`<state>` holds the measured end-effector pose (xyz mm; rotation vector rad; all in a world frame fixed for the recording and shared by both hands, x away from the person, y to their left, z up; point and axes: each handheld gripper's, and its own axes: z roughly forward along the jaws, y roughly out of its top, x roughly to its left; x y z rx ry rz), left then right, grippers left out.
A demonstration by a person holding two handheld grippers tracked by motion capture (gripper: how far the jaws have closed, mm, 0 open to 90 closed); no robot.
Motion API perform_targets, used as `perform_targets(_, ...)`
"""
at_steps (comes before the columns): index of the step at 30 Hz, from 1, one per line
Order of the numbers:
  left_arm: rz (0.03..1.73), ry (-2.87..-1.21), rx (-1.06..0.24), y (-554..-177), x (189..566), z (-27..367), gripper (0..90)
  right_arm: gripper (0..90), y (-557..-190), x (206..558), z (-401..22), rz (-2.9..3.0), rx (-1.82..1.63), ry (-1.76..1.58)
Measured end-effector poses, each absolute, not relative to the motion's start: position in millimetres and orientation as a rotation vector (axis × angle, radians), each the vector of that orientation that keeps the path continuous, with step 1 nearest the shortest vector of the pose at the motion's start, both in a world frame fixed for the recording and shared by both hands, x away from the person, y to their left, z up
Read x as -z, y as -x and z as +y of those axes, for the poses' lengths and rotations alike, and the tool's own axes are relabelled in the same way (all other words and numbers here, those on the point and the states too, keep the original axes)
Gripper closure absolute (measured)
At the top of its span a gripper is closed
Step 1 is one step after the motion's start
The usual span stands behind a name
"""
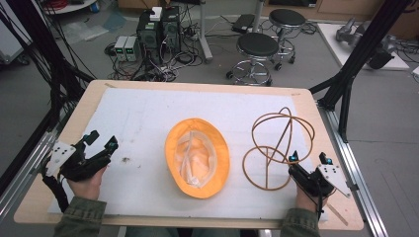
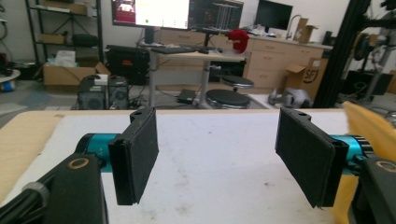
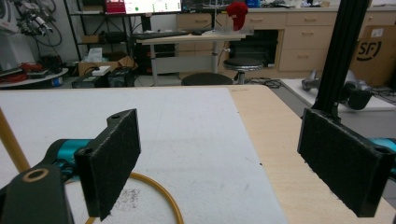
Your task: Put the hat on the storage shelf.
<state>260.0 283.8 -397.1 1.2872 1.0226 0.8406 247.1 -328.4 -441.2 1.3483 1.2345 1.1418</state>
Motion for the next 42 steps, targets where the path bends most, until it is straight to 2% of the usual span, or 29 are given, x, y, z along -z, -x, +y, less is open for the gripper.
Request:
perform_targets(5, 1.008, -1.257, -0.815, -260.1, 387.5, 278.0, 30.2, 12.2, -246.0, 440.8, -327.5, 1.233, -1.151, -1.349)
perform_targets(12, 0.959, -1.331, -0.716, -269.5, 378.9, 259.9, 30.1, 12.3, -246.7, 440.9, -326.4, 1.239, -1.158, -1.347)
perform_targets(22, 0.921, -1.412, -0.665, -282.4, 369.3, 228.7, 30.1, 12.5, -247.4, 441.4, -324.7, 1.260, -1.173, -1.342)
perform_targets(32, 0.928, -1.442, -0.624, -289.3, 367.6, 215.6, 30.1, 12.5, -246.7, 441.0, -325.5, 1.257, -1.175, -1.341)
perform_targets(34, 0.919, -1.449, -0.580, -292.4, 366.7, 212.2, 29.7, 12.5, -246.5, 441.0, -325.5, 1.255, -1.178, -1.340)
perform_targets(42, 0.910, -1.495, -0.577, -297.8, 366.0, 198.1, 29.0, 12.5, -246.4, 441.4, -326.4, 1.267, -1.179, -1.341)
